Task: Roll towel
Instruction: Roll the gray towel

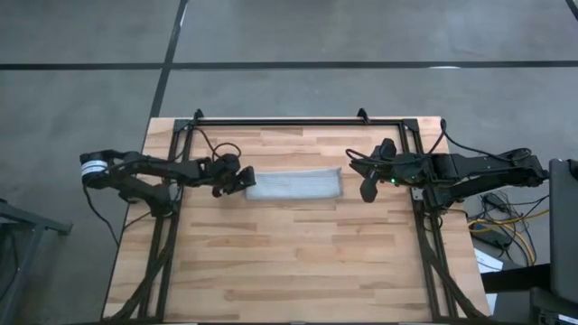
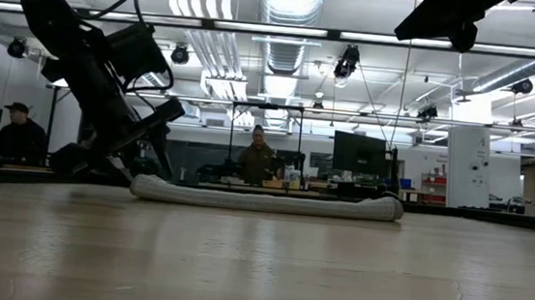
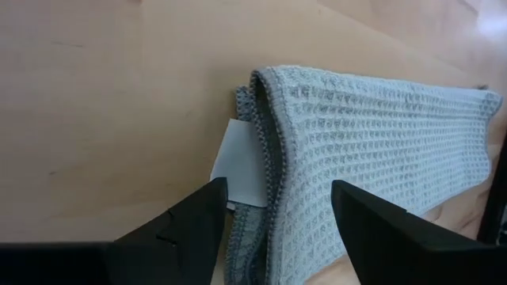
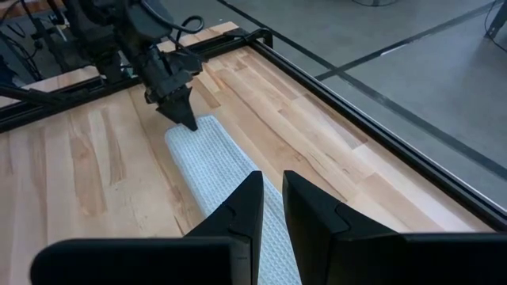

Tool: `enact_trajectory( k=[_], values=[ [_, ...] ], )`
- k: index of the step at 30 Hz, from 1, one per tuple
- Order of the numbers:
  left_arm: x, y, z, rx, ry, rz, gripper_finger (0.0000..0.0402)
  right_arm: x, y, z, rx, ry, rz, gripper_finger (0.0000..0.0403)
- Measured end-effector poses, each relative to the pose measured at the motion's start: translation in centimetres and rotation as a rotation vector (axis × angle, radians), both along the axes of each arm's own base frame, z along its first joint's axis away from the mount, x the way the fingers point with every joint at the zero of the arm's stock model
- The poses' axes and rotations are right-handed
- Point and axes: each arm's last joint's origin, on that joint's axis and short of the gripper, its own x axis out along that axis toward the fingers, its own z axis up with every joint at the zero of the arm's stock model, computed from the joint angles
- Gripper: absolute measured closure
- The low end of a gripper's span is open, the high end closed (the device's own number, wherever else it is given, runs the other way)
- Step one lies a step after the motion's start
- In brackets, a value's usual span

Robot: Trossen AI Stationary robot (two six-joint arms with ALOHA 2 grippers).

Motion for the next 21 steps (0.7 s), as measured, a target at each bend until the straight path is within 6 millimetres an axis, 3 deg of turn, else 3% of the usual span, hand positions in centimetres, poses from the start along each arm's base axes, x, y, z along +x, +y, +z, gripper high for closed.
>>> enact_trajectory(
  k=[19, 21],
  values=[
    [-0.12, -0.12, -0.16, -0.024, 0.008, -0.019, 0.0388, 0.00, 0.00, 0.00, 0.000, 0.000, 0.000, 0.0353],
    [-0.11, -0.12, -0.16, -0.021, 0.008, -0.022, 0.0393, 0.00, 0.00, 0.00, 0.000, 0.000, 0.000, 0.0353]
  ],
)
